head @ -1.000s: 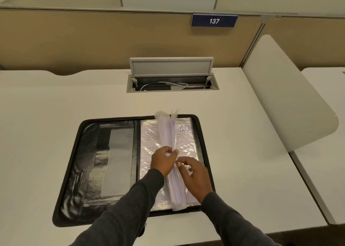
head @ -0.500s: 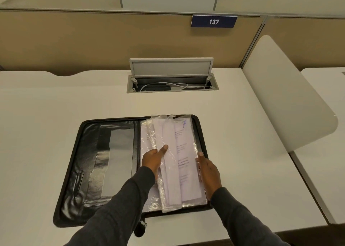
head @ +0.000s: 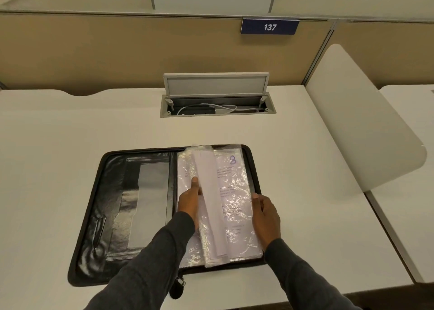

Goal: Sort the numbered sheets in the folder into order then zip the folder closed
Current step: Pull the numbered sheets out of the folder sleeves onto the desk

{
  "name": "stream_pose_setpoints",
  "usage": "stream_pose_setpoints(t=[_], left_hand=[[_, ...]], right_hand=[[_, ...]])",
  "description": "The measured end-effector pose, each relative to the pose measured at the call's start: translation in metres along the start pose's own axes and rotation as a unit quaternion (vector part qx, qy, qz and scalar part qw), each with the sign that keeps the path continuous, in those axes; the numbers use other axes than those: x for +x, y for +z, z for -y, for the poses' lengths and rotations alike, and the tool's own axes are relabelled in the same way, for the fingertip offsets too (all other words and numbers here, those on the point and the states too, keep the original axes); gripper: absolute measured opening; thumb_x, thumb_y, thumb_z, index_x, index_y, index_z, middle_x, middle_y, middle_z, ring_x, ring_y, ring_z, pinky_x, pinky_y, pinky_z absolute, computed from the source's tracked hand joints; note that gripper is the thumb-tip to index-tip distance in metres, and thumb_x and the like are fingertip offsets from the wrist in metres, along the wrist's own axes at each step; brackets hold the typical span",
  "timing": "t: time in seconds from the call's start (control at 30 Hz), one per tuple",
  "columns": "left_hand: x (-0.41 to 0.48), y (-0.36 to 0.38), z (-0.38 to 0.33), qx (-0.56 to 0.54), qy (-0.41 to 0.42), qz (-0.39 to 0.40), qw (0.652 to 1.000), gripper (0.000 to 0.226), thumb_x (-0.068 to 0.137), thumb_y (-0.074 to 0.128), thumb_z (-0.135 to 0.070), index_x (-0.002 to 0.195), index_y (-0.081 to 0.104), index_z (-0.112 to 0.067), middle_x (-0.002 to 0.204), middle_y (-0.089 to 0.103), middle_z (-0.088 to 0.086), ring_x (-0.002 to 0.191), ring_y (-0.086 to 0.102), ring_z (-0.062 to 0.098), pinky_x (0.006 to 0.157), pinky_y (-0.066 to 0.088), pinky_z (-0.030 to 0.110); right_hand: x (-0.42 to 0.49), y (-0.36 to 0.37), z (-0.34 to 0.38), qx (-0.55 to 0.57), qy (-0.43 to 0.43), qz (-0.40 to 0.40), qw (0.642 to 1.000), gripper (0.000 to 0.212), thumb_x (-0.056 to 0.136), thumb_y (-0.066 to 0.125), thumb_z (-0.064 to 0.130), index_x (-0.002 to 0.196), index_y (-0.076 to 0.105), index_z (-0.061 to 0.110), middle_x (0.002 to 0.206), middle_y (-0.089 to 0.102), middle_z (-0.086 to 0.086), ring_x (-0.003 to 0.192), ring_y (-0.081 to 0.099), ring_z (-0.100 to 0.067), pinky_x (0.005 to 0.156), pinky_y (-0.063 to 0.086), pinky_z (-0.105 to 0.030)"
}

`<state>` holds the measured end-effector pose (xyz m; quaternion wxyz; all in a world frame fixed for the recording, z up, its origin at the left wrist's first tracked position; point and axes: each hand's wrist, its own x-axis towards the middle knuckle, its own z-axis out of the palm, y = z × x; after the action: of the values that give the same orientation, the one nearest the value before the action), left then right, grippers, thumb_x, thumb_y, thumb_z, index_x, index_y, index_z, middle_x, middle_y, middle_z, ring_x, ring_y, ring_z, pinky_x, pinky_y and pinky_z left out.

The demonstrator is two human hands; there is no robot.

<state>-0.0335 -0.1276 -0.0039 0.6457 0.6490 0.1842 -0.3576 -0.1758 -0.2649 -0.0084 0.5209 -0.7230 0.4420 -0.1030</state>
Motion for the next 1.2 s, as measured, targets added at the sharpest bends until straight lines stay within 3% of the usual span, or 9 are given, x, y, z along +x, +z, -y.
stream_pose_setpoints(t=[0.13,0.23,0.5,0.63,0.77,0.87,0.97,1.1,1.2], left_hand=[[-0.003,0.002,-0.003,-0.013,0.028,0.035,0.999,0.065,0.09,0.045,-0.069,0.074,0.069,-0.01,0.095,0.07,0.018,0.088,0.066,0.036,0.086,0.056,0.054],[-0.005,0.006,-0.005,-0.003,0.053,0.041,0.998,0.066,0.085,0.042,-0.074,0.065,0.059,-0.013,0.083,0.062,0.014,0.08,0.059,0.031,0.078,0.051,0.044],[-0.003,0.008,-0.005,-0.003,0.016,0.083,0.996,0.072,0.089,0.038,-0.073,0.05,0.043,-0.013,0.066,0.048,0.011,0.065,0.05,0.026,0.067,0.044,0.034],[-0.003,0.011,-0.006,0.026,0.018,0.132,0.991,0.09,0.092,0.036,-0.07,0.068,0.062,0.012,0.086,0.072,0.019,0.079,0.065,0.034,0.082,0.054,0.046],[-0.003,0.014,-0.014,0.156,0.095,0.115,0.976,0.058,0.097,0.05,-0.051,0.058,0.067,-0.013,0.09,0.073,0.015,0.08,0.065,0.027,0.082,0.056,0.047],[0.013,0.012,-0.02,0.313,0.208,0.078,0.923,0.033,0.094,0.06,-0.04,0.075,0.064,-0.013,0.087,0.068,0.008,0.082,0.062,0.025,0.081,0.054,0.041],[0.04,0.014,-0.038,0.439,0.318,0.038,0.84,0.014,0.094,0.062,-0.03,0.101,0.065,-0.018,0.11,0.06,0.004,0.103,0.056,0.021,0.092,0.045,0.03],[0.079,0.017,-0.07,0.624,0.361,0.018,0.692,0.057,0.096,0.056,-0.031,0.148,0.036,-0.017,0.156,0.032,0.005,0.143,0.028,0.025,0.118,0.023,0.04],[0.097,0.025,-0.092,0.691,0.353,0.027,0.631,0.064,0.096,0.053,-0.029,0.153,0.025,-0.014,0.156,0.031,0.009,0.142,0.03,0.028,0.117,0.026,0.044]], right_hand=[[0.0,0.001,0.002,-0.026,-0.033,-0.012,0.999,0.03,0.104,0.043,0.041,0.101,0.061,0.017,0.096,0.062,-0.002,0.087,0.059,-0.015,0.071,0.043,-0.016],[-0.001,0.002,0.004,-0.026,-0.038,-0.003,0.999,0.031,0.104,0.043,0.041,0.091,0.058,0.017,0.089,0.06,-0.001,0.08,0.056,-0.01,0.067,0.042,-0.014],[0.005,0.005,-0.001,-0.027,-0.04,-0.012,0.999,0.032,0.101,0.037,0.051,0.084,0.051,0.029,0.087,0.054,0.002,0.08,0.049,-0.013,0.072,0.041,-0.019],[0.008,0.005,-0.004,-0.011,-0.026,0.009,1.0,0.03,0.102,0.04,0.053,0.094,0.058,0.029,0.098,0.062,0.002,0.09,0.06,-0.016,0.084,0.053,-0.033],[0.012,0.003,-0.004,-0.022,-0.025,0.013,0.999,0.029,0.101,0.046,0.052,0.108,0.06,0.027,0.107,0.064,0.004,0.098,0.063,-0.015,0.091,0.055,-0.038],[0.014,0.001,-0.001,-0.039,-0.025,0.016,0.999,0.026,0.099,0.057,0.045,0.116,0.059,0.026,0.113,0.063,0.004,0.1,0.061,-0.012,0.087,0.05,-0.023],[0.017,0.001,-0.004,-0.071,-0.026,0.02,0.997,0.034,0.097,0.062,0.04,0.125,0.06,0.02,0.118,0.061,0.002,0.1,0.06,-0.012,0.077,0.04,-0.007],[0.022,0.003,-0.007,-0.107,-0.038,0.014,0.993,0.037,0.097,0.063,0.037,0.128,0.061,0.017,0.121,0.06,-0.001,0.099,0.061,-0.012,0.077,0.038,-0.006],[0.024,0.006,-0.006,-0.112,-0.046,0.009,0.993,0.04,0.096,0.064,0.036,0.131,0.061,0.016,0.123,0.06,-0.002,0.1,0.061,-0.013,0.083,0.043,-0.011]])
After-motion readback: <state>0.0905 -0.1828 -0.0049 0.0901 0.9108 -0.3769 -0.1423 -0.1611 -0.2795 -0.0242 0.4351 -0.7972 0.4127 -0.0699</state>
